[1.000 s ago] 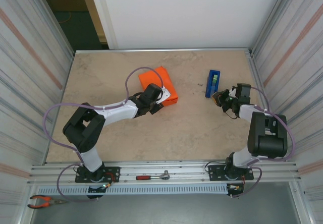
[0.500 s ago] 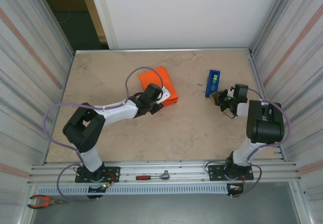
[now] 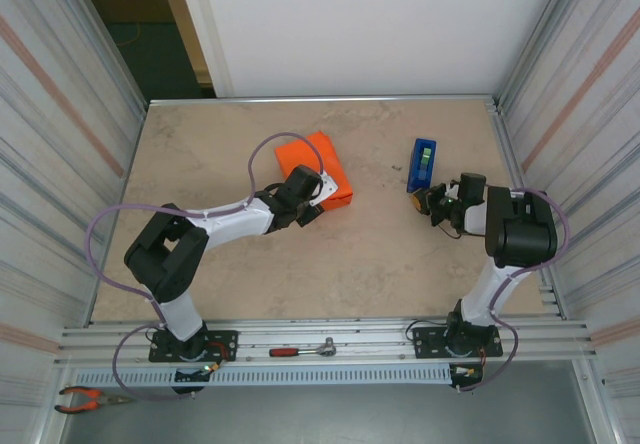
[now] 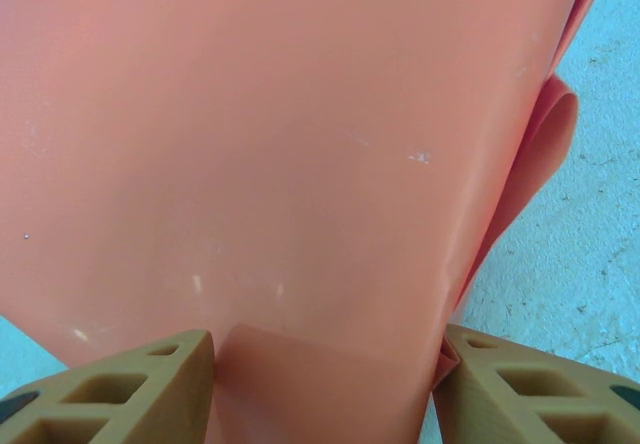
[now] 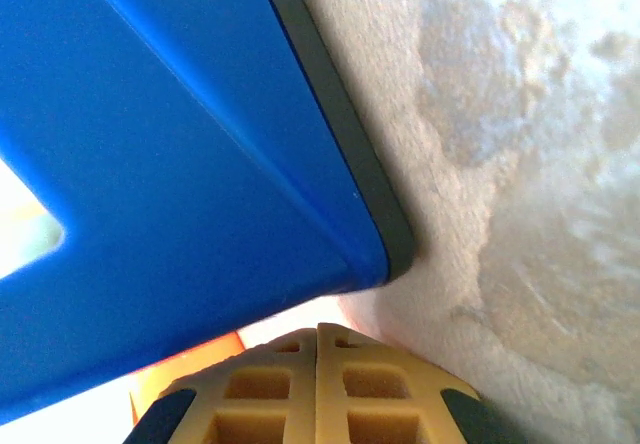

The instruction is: Wrap the gift box in paper

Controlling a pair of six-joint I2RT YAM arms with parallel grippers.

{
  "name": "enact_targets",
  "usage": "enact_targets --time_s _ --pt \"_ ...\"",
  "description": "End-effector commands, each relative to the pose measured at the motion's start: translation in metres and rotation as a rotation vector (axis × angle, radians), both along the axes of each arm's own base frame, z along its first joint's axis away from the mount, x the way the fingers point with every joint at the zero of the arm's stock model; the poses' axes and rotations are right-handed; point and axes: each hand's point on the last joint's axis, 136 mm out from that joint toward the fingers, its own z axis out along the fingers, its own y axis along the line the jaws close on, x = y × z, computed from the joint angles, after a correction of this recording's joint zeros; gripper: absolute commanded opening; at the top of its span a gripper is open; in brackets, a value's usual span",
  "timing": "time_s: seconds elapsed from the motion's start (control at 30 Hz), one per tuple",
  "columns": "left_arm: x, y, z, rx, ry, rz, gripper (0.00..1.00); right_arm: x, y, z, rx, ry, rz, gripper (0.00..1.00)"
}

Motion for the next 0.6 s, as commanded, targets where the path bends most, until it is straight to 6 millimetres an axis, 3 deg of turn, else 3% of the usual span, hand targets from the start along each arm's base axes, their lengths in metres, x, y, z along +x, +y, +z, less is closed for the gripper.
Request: enact_targets --time_s 0.0,0.27,0.57 --pt "-0.017 0.005 -0.026 0.044 0.107 -0.021 0.57 -0.014 0.007 0.003 0.012 0.025 0.016 0.00" --pt "-0.018 0.005 -0.025 0.042 0.105 -0.023 0.57 -0.027 0.050 0.053 -0.097 -0.094 0.188 0.00" --pt "-0.018 0.006 -0.025 0.042 0.104 -0.022 0.57 -0.054 0.146 0.096 -0.181 -0.330 0.468 0.00"
